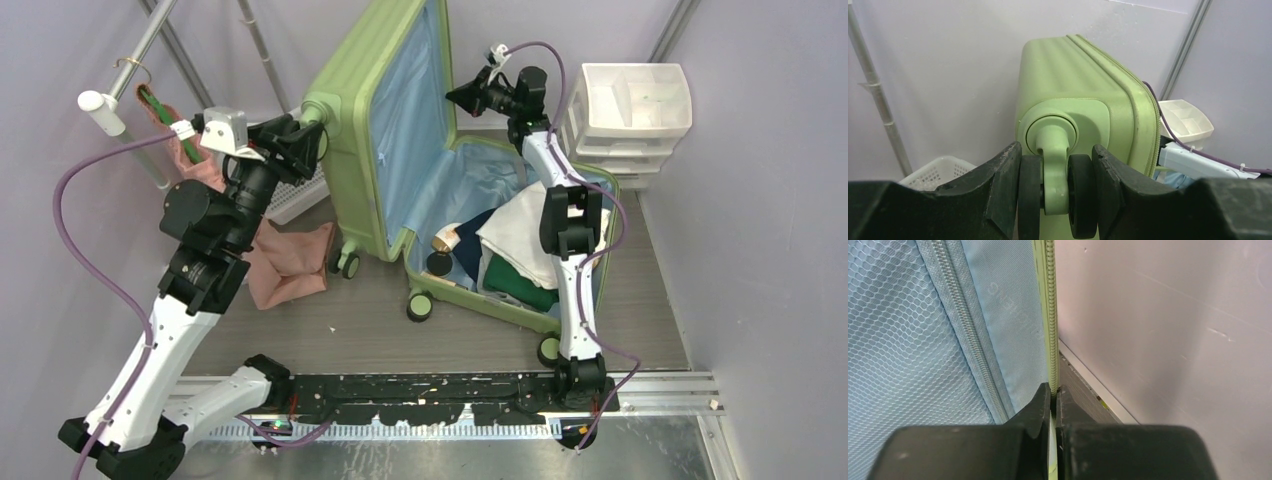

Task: Open, take out, and arrange the luggage
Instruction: Open the luggage at the center of the board.

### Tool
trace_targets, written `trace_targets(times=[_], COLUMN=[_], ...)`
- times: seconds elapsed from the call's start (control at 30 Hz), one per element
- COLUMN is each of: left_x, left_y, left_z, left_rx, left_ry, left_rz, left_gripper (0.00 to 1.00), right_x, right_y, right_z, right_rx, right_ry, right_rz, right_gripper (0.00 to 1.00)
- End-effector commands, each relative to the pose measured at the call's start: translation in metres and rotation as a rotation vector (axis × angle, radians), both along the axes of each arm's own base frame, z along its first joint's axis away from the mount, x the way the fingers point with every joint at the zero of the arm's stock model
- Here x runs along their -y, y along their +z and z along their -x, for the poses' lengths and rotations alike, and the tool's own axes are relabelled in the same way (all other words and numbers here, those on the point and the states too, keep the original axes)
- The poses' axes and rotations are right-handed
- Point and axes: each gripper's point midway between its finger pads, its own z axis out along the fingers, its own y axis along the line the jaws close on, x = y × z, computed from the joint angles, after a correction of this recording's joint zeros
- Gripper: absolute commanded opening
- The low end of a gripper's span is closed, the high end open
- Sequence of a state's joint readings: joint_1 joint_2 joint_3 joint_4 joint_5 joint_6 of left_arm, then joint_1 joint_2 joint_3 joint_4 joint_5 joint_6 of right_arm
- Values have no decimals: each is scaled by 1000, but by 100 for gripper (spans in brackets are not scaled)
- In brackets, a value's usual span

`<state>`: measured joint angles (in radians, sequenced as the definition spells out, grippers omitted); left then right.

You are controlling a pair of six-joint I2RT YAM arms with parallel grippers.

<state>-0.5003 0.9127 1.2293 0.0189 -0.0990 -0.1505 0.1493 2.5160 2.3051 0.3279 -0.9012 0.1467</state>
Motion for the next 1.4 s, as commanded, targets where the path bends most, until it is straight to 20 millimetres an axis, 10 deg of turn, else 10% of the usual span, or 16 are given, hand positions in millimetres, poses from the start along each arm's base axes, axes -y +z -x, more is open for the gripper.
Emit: trace_targets(times=[0.0, 0.57, 1.37], left_x=[32, 24, 11], left_y=[-13, 6, 3], left_z=[-9, -116, -212], left_rx=[-56, -32, 30], left_ry=[-109, 233, 452], left_rz=[-30, -90, -47], left_gripper=[0, 0, 0], right_x=[15, 182, 277], right_y=[74, 157, 165], right_z=[12, -28, 16], right_rx=[182, 268, 305], right_ry=[-17, -624, -1111], right_rz=[-47, -102, -266], right_gripper=[1, 1, 1])
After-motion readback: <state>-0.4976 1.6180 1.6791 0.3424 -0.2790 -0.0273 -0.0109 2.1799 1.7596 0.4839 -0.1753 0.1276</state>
